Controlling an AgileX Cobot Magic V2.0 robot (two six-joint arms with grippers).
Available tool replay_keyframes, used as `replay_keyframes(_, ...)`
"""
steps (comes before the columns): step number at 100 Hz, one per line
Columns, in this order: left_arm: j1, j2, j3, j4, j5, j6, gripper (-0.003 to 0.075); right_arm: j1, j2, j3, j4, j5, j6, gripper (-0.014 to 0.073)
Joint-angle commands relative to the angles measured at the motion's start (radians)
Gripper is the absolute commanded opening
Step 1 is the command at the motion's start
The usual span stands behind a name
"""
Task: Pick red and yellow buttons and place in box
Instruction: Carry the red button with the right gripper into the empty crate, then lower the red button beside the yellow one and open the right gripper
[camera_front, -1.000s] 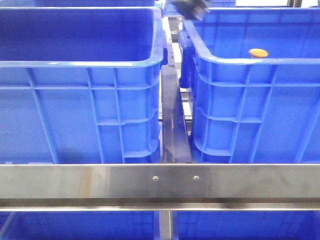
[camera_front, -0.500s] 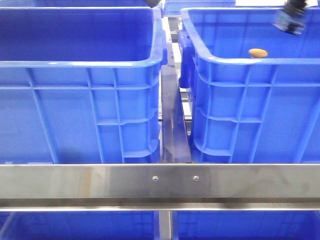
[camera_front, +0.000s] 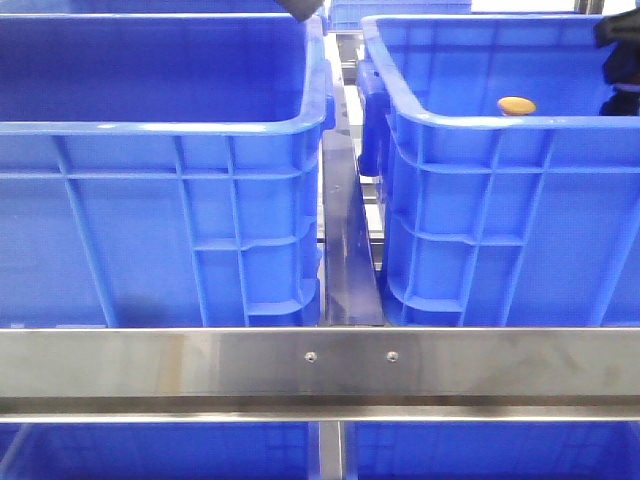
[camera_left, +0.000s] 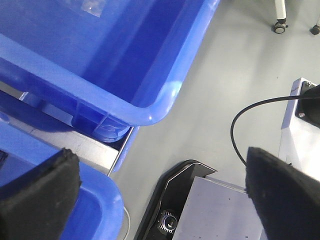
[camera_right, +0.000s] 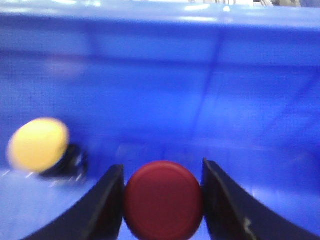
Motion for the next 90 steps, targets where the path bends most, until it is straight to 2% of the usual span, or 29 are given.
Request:
replay_keyframes(1, -0.008, -0.041, -0.029, -0.038, -0.023, 0.001, 0.0617, -0.007, 0.012, -0.076, 0.013, -0.036, -0.014, 0.0183)
replay_keyframes(22, -0.008, -0.041, -0.029, -0.038, -0.015, 0.001, 0.0617, -0.007, 0.091, -0.128, 0.013, -0.057, -0.015, 0.0183)
replay_keyframes(62, -0.008, -0.041, -0.029, -0.047, -0.015, 0.001, 0.0617, -0.008, 0.100, -0.128, 0.013, -0.081, -0.015, 0.0195)
replay_keyframes(71, -0.008, -0.041, -0.029, -0.047, -0.015, 0.001, 0.0617, -0.008, 0.100, -0.128, 0.015, -0.078, -0.015, 0.0301)
replay_keyframes(81, -0.008, -0.041, -0.029, -0.047, -0.008, 0.001, 0.0617, -0.008, 0.100, -0.128, 0.015, -0.076, -0.015, 0.0471)
replay_keyframes(90, -0.008, -0.041, -0.029, -0.047, 0.002, 0.001, 0.0617, -0.008, 0.098, -0.128, 0.015, -0.076, -0.015, 0.0549)
